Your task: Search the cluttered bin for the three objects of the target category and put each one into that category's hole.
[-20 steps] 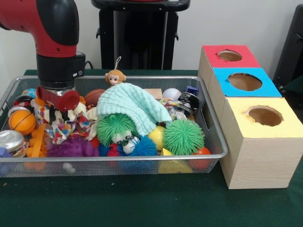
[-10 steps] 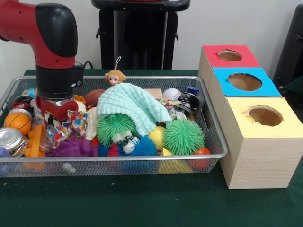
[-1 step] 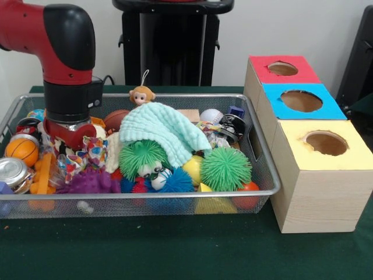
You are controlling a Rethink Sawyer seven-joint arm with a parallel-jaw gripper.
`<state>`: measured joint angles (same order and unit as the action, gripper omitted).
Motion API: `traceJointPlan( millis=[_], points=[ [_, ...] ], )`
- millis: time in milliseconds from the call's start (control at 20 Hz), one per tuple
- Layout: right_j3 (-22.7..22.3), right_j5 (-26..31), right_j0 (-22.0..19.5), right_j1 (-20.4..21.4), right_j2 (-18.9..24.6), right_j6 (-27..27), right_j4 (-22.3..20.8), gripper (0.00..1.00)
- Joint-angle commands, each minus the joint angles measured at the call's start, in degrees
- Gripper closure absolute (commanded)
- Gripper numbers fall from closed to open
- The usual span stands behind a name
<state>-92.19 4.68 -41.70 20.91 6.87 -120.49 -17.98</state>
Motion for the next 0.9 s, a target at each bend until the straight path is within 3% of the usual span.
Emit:
traceJointPlan(
  millis=[50,600,700,900],
  points=[
    [3.1,0.9,-0.8,-3.1,3.0,0.0,-2.9,1.0],
    [2.7,0.8,-1.6,-3.1,3.7,-0.3,-2.6,1.0],
    [1.9,0.4,0.0,-0.4,2.2,-0.9,-2.8,1.0],
    [-6.4,5.1,4.0,10.2,0.6,-4.3,0.4,1.0]
  ],
)
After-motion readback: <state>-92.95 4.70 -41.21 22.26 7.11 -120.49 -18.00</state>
